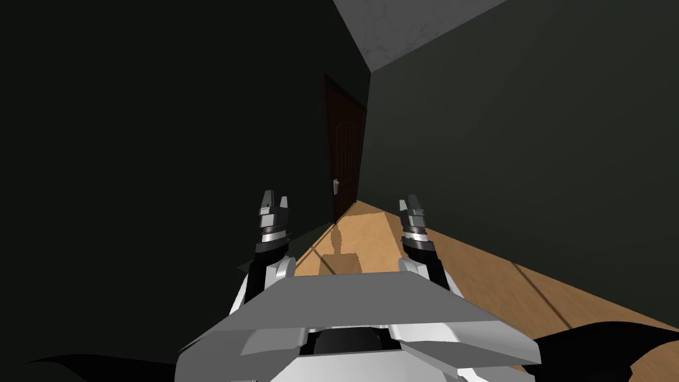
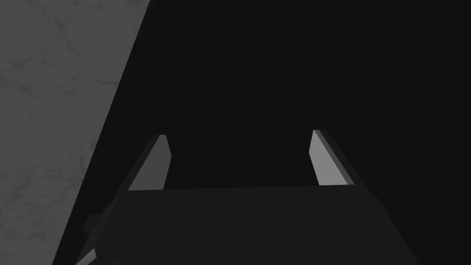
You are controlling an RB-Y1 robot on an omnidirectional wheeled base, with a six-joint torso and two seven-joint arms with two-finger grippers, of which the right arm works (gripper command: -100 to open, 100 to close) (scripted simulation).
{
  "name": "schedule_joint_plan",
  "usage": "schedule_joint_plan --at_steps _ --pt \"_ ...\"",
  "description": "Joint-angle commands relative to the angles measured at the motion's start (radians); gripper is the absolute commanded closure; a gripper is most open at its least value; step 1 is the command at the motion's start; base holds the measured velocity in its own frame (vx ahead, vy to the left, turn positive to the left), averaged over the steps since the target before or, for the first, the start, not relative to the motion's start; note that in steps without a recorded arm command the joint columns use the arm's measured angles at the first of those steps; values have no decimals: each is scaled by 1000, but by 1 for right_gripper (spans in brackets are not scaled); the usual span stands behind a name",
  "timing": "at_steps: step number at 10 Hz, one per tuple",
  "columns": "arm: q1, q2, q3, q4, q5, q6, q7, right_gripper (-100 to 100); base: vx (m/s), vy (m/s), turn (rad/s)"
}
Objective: Pull the door open
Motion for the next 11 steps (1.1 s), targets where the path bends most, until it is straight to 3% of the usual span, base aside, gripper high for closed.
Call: schedule_joint_plan --at_steps 1,11 --pt "-18 -13 4 35 31 -5 15 -100 98 -21 97" --pt "-125 -71 29 239 218 -33 107 -100 146 -30 74"
